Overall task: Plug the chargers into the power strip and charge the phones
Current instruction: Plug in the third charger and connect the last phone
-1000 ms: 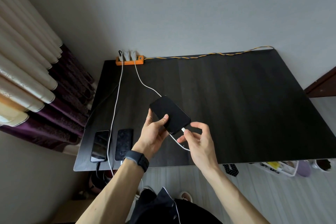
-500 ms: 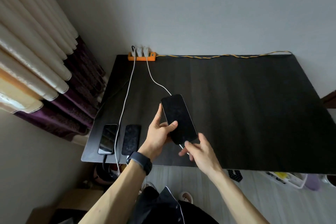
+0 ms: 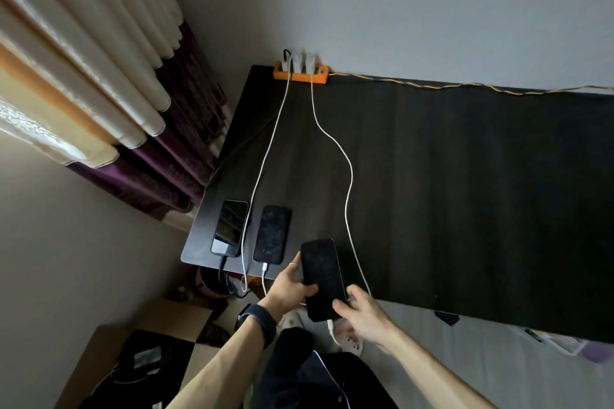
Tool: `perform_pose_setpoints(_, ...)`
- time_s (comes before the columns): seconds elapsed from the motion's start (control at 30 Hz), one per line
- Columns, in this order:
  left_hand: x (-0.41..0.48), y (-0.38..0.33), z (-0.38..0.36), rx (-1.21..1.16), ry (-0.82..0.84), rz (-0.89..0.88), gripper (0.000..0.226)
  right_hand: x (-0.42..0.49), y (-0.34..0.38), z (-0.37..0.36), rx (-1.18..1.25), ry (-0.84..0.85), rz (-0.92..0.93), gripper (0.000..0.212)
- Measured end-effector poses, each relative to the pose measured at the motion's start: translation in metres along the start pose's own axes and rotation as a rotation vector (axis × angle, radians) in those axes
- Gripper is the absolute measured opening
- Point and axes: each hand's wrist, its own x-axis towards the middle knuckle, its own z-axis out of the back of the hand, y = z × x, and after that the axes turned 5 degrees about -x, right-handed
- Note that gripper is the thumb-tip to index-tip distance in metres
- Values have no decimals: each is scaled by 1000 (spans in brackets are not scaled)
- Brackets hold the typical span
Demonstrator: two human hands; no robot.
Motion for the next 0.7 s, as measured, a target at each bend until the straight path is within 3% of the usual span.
perform_pose_setpoints(0.17,18,-5,36,766,-157,-180,53,46,6,-26,-51,-127,-45,22)
perform_pose_setpoints(0.23,31,-3,52,948,-196,-243,57,83,-19,-34,13,-143,-81,25)
perform_pose_setpoints(0.3,45,3,66,1048,-179,-252,65,101,-24,-40,32,-188,-106,33)
perform_pose_setpoints(0.43,58,5,79,1332,-125,-304,77,97,12,-51,40,-326,-190,19)
perform_pose_setpoints(0.5,62,7,81,1431,-101,-279,79,112,4,-57,16,-384,-248,22)
perform_pose_setpoints(0.7,65,13,88,1482,-81,-233,78,106,48,-66,-91,-580,-295,31)
